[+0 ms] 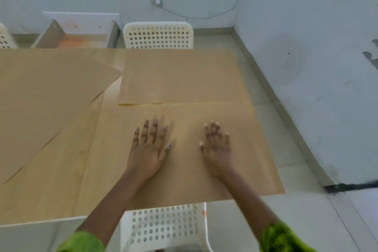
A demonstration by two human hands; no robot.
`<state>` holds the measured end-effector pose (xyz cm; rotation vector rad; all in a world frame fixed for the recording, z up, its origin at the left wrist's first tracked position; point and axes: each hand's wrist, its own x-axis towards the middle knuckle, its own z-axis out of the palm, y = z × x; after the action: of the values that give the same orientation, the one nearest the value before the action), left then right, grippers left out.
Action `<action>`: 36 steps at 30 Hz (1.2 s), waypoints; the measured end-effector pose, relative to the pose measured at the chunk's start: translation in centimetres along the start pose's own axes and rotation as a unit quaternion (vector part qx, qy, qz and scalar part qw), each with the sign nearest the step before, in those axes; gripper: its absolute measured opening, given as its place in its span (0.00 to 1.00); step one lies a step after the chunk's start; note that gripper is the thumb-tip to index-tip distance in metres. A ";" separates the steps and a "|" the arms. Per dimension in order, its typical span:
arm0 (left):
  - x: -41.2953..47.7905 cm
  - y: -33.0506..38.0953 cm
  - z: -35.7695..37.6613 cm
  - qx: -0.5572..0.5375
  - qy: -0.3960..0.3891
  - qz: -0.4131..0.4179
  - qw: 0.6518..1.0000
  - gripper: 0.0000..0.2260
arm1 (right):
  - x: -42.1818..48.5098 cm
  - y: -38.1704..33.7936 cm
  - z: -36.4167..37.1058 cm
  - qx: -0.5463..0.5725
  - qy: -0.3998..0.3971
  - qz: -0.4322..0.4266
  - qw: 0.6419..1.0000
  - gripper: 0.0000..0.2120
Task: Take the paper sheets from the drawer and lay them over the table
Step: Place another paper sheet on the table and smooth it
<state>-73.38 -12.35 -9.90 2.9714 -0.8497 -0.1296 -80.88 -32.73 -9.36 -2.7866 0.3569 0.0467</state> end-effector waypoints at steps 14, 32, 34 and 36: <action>-4.6 -0.8 2.1 -0.016 0.008 -0.058 0.998 0.29 | -4.1 3.1 0.9 -0.056 -0.050 0.023 0.997 0.38; -7.7 -1.6 -1.9 -0.160 0.031 -0.186 0.969 0.24 | -5.6 2.9 -2.7 0.059 -0.026 0.073 0.995 0.25; -9.6 -1.7 -3.0 -0.296 0.103 -0.224 0.923 0.21 | -6.6 -0.1 -2.8 0.150 0.001 0.060 0.987 0.20; -11.3 -2.1 -4.2 -0.408 0.135 -0.248 0.868 0.19 | -7.6 -2.9 -2.8 0.246 0.010 0.065 0.967 0.17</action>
<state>-81.41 -4.52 -5.09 2.2295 0.0488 -0.0617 -87.57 -29.17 -5.24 -2.2731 0.4815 -0.0359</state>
